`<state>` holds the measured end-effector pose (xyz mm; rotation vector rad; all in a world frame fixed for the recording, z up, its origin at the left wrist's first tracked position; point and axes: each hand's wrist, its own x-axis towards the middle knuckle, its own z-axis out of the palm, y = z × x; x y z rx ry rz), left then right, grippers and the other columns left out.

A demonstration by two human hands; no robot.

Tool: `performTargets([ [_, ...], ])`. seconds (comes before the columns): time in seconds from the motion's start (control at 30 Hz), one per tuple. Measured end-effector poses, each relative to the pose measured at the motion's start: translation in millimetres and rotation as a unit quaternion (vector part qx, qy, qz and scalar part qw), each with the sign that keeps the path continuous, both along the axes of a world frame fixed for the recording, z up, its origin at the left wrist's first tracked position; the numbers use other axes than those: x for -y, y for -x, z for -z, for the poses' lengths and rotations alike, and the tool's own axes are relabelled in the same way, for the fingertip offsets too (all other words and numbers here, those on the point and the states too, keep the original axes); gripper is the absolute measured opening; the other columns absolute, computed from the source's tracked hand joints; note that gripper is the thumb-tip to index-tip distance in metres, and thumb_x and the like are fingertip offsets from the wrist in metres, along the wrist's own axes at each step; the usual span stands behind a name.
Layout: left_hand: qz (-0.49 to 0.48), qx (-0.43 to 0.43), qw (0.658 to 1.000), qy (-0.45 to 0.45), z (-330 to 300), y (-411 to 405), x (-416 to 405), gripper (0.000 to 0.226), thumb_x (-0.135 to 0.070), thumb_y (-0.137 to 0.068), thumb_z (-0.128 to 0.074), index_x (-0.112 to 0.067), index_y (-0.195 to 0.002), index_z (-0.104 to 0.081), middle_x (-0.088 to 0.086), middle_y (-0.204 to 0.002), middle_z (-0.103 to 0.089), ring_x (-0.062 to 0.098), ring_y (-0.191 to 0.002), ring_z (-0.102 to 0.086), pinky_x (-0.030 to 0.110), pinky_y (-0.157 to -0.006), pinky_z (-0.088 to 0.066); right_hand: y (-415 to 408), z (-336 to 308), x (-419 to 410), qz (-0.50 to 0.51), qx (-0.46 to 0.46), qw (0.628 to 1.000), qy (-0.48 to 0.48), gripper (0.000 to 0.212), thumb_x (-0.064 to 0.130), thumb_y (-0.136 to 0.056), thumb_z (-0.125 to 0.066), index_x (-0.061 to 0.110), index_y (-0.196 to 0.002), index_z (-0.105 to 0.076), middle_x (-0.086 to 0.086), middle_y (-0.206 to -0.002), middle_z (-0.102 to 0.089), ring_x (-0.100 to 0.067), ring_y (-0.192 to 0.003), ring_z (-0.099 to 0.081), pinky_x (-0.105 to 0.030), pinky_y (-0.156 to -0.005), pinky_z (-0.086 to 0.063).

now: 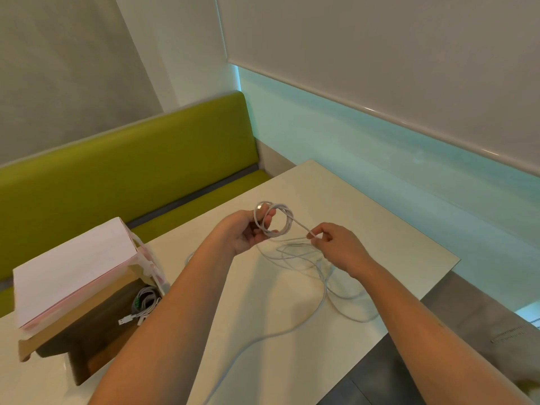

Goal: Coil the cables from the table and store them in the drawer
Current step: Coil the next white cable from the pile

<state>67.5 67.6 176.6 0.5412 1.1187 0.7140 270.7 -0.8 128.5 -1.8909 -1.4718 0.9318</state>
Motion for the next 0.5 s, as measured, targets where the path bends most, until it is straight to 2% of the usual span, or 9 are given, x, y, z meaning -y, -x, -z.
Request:
performTargets([
  [0.07, -0.014, 0.026, 1.0, -0.001, -1, 3, 1, 0.013, -0.005, -0.095, -0.056, -0.001, -0.091, -0.068, 0.008, -0.074, -0.072, 0.009, -0.053, -0.062, 0.039, -0.078, -0.057, -6, 5, 3, 0.013, 0.016, 1.0, -0.005, 0.013, 0.029, -0.093, -0.057, 0.035, -0.085, -0.066, 0.006, -0.067, -0.051, -0.013, -0.061, -0.049, -0.032, -0.061, -0.037],
  [0.17, -0.037, 0.056, 0.998, -0.005, 2, 2, 5, 0.017, -0.001, -0.095, -0.051, 0.001, -0.097, -0.068, 0.01, -0.076, -0.07, 0.011, -0.056, -0.06, 0.043, -0.083, -0.057, -12, 9, 7, 0.03, 0.048, 0.998, -0.007, 0.015, 0.033, -0.095, -0.053, 0.036, -0.087, -0.065, 0.008, -0.068, -0.053, -0.013, -0.062, -0.051, -0.031, -0.059, -0.036],
  [0.37, -0.088, 0.09, 0.992, -0.003, 14, -1, 10, 0.017, -0.009, -0.096, -0.051, -0.001, -0.098, -0.066, 0.009, -0.074, -0.069, 0.013, -0.055, -0.057, 0.043, -0.088, -0.054, -18, 14, 11, 0.028, 0.111, 0.993, 0.014, 0.017, 0.037, -0.097, -0.048, 0.039, -0.088, -0.063, 0.009, -0.067, -0.054, -0.015, -0.062, -0.056, -0.028, -0.053, -0.039],
  [0.43, -0.091, 0.088, 0.992, -0.007, 15, -5, 12, 0.017, -0.015, -0.098, -0.053, -0.004, -0.096, -0.065, 0.007, -0.075, -0.068, 0.011, -0.056, -0.056, 0.042, -0.092, -0.051, -17, 16, 11, 0.012, 0.12, 0.992, 0.032, 0.014, 0.039, -0.095, -0.051, 0.037, -0.088, -0.063, 0.009, -0.075, -0.058, -0.017, -0.071, -0.06, -0.03, -0.059, -0.045],
  [0.5, -0.079, 0.077, 0.994, -0.011, 14, -9, 13, 0.019, -0.023, -0.097, -0.059, -0.006, -0.095, -0.066, 0.006, -0.076, -0.068, 0.01, -0.056, -0.056, 0.038, -0.089, -0.053, -14, 18, 8, 0.0, 0.089, 0.995, 0.037, 0.006, 0.037, -0.09, -0.059, 0.036, -0.088, -0.064, 0.011, -0.086, -0.061, -0.015, -0.08, -0.06, -0.034, -0.077, -0.05],
])
